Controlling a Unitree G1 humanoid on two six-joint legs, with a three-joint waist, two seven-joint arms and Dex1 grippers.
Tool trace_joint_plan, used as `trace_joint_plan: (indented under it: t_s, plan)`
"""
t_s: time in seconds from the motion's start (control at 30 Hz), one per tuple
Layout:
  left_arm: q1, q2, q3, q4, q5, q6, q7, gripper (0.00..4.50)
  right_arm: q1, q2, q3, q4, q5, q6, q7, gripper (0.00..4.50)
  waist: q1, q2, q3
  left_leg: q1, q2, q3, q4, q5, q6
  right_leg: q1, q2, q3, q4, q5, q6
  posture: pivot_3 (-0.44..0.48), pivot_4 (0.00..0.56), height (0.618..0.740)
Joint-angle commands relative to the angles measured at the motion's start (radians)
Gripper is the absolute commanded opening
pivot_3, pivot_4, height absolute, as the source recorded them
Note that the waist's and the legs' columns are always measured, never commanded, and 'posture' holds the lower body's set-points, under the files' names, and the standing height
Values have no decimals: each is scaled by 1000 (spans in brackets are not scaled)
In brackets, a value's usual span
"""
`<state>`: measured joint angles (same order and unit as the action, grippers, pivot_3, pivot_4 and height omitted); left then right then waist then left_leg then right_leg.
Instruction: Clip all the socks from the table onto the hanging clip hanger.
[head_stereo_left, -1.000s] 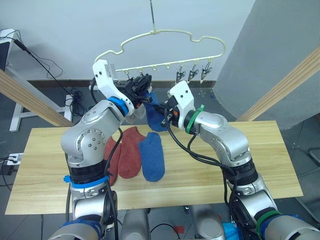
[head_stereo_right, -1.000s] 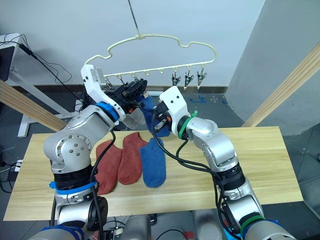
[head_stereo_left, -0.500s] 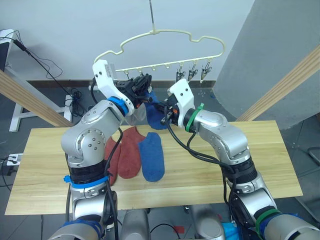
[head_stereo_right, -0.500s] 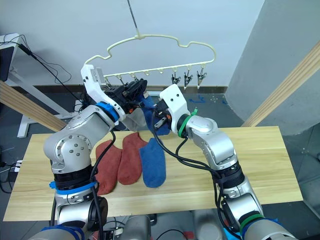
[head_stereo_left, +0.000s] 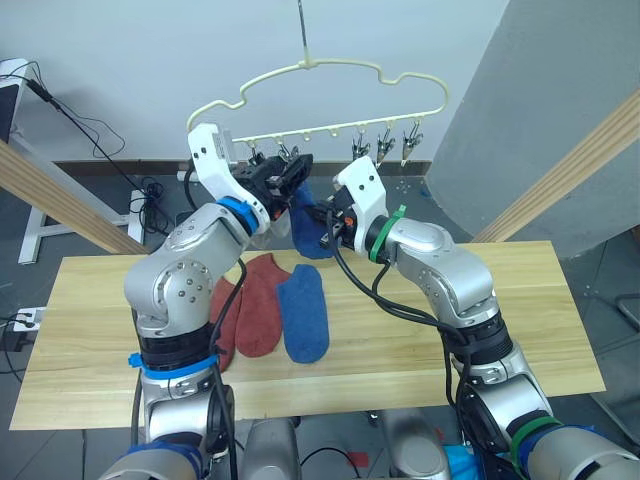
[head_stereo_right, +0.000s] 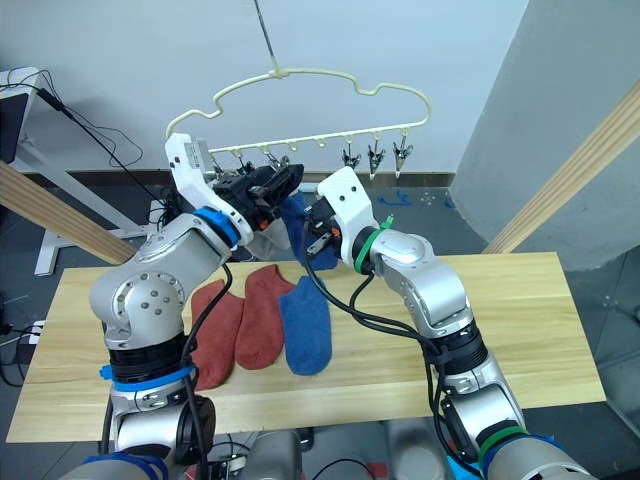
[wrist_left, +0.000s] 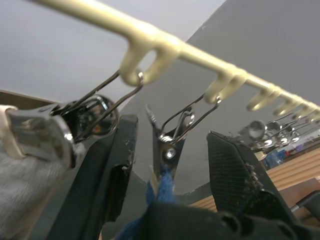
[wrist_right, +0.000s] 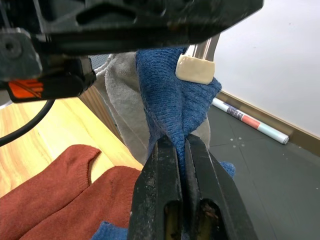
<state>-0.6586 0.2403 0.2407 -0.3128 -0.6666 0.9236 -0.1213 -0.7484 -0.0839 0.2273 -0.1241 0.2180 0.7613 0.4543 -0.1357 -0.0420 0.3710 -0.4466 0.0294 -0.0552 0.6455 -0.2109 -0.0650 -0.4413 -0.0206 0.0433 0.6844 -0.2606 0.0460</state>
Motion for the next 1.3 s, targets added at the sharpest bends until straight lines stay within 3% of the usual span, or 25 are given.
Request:
trace_joint_plan:
  t_s: [0.03,0.07,0.17,0.5,0.77,1.07,1.3]
  plan:
    - [2,7,-5,-57,-10,-23,-9,2373,-13,6,-5,-38,23,-5,17,0,0,0,0,0,0,0,0,0,0,0,0,0,0,0,0,-222,344,740]
    - [3,6,-6,-59,-10,-23,-8,2373,-13,4,-6,-40,26,-4,19,0,0,0,0,0,0,0,0,0,0,0,0,0,0,0,0,-217,344,740]
    - [11,19,-19,-87,-24,-10,-30,2391,-13,0,-5,-42,33,11,26,701,0,0,0,0,0,0,0,0,0,0,0,0,0,0,0,-217,344,740]
    - [118,183,-24,-264,-93,42,-134,2391,2,-28,2,-73,50,45,43,4101,1,0,0,1,0,0,1,0,0,0,0,0,4,0,0,-189,341,740]
    - [290,293,-17,-403,-76,22,-143,2391,22,-90,-5,-133,84,85,84,4101,12,0,-1,3,0,0,1,0,0,0,0,1,6,0,0,-147,330,740]
    - [383,274,-11,-440,-42,-59,-131,2391,46,-168,-48,-243,143,168,99,4101,41,0,-1,3,0,0,1,1,-1,0,0,1,7,0,0,-141,330,740]
    - [451,294,63,-440,-94,-143,-217,2391,74,-247,-170,-429,246,345,57,4101,48,0,-1,3,0,0,1,1,-1,0,0,1,7,0,0,-156,328,740]
